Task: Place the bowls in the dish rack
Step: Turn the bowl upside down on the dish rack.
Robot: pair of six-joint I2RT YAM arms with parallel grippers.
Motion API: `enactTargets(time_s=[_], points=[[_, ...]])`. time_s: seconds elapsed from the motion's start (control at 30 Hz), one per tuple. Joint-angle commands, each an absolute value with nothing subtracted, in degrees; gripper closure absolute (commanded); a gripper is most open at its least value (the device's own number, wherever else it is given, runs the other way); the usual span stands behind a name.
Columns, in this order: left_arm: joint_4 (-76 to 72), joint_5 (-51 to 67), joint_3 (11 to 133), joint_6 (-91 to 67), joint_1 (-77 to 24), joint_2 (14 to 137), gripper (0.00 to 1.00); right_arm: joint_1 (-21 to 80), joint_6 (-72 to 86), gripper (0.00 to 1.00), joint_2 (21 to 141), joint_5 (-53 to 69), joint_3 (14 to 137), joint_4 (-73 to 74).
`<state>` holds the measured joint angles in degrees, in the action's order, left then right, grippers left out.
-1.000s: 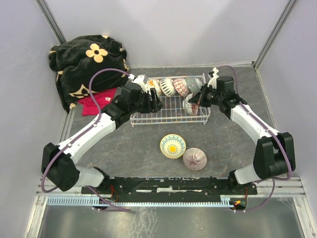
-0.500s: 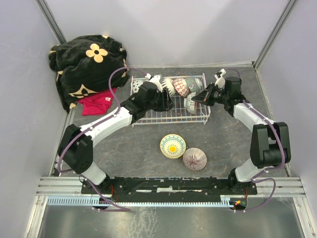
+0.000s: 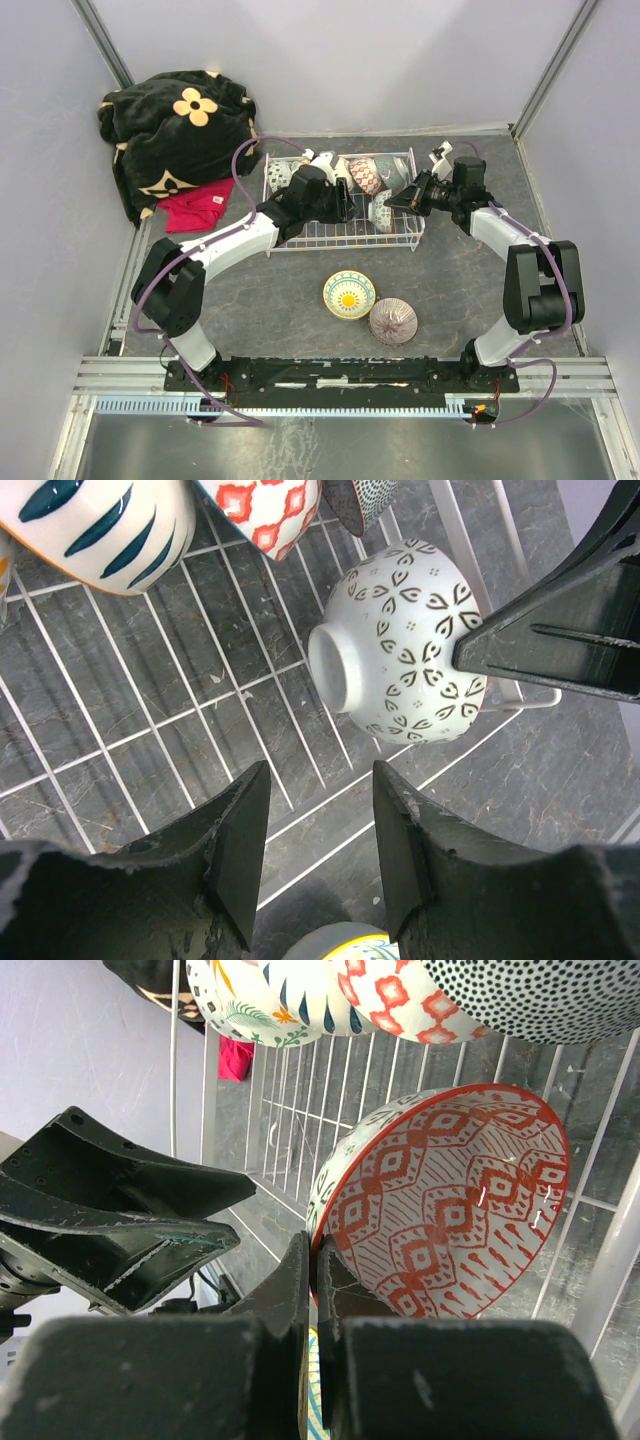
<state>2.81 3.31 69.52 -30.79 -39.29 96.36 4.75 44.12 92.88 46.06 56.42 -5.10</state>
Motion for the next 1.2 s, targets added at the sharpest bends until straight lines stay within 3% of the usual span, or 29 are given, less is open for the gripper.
enactTargets(time_s=[0.0, 0.53, 1.17], points=[[-2.0, 3.9, 72.2, -30.5, -39.7, 96.7, 0.48, 4.8, 43.8, 0.98, 91.9, 49.0, 57.1, -6.4], [-3.5, 3.4, 73.3, -30.5, -41.4, 101.1, 0.5, 4.4, 38.6, 0.98, 92.7, 48.9, 59.1, 5.9], [-8.5, 6.2, 72.3, -29.7, -42.7, 105.2, 0.5, 3.6, 37.1, 0.98, 92.1, 49.4, 59.2, 9.1]])
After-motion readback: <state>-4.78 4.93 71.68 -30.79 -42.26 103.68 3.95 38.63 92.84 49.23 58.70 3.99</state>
